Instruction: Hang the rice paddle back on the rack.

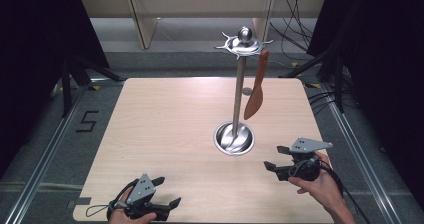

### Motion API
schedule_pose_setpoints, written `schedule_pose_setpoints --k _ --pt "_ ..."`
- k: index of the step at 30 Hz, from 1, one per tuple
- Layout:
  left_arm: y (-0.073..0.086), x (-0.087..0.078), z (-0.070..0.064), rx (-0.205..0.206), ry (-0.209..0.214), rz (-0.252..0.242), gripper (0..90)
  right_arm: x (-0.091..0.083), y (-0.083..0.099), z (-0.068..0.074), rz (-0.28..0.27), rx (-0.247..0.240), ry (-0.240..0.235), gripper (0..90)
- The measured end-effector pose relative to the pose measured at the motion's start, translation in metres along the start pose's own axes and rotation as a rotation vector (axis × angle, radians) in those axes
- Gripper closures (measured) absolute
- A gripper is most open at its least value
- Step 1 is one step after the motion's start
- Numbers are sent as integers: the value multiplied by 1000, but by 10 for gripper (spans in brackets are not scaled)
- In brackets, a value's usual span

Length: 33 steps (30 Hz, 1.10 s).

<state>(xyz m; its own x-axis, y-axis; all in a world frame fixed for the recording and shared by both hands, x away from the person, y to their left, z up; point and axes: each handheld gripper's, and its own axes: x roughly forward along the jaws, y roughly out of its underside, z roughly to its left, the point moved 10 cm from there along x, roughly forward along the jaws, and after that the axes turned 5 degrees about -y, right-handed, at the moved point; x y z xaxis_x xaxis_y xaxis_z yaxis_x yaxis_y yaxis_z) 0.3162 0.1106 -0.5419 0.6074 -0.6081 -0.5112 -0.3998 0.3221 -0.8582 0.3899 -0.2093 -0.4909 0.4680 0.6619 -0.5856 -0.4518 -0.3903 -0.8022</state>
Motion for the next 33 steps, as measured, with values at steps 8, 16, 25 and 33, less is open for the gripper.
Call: schedule_pose_setpoints --k 8,16,25,33 --pt "0 0 0 0 -1 0 148 -1 5 4 -2 -10 -8 259" --pt "-1 0 1 18 1 -6 148 -3 11 11 -26 34 -28 197" --pt "0 0 2 27 -2 1 148 -4 22 12 -43 57 -29 159" --pt "1 1 1 17 -1 8 148 0 33 17 -24 76 -40 160"
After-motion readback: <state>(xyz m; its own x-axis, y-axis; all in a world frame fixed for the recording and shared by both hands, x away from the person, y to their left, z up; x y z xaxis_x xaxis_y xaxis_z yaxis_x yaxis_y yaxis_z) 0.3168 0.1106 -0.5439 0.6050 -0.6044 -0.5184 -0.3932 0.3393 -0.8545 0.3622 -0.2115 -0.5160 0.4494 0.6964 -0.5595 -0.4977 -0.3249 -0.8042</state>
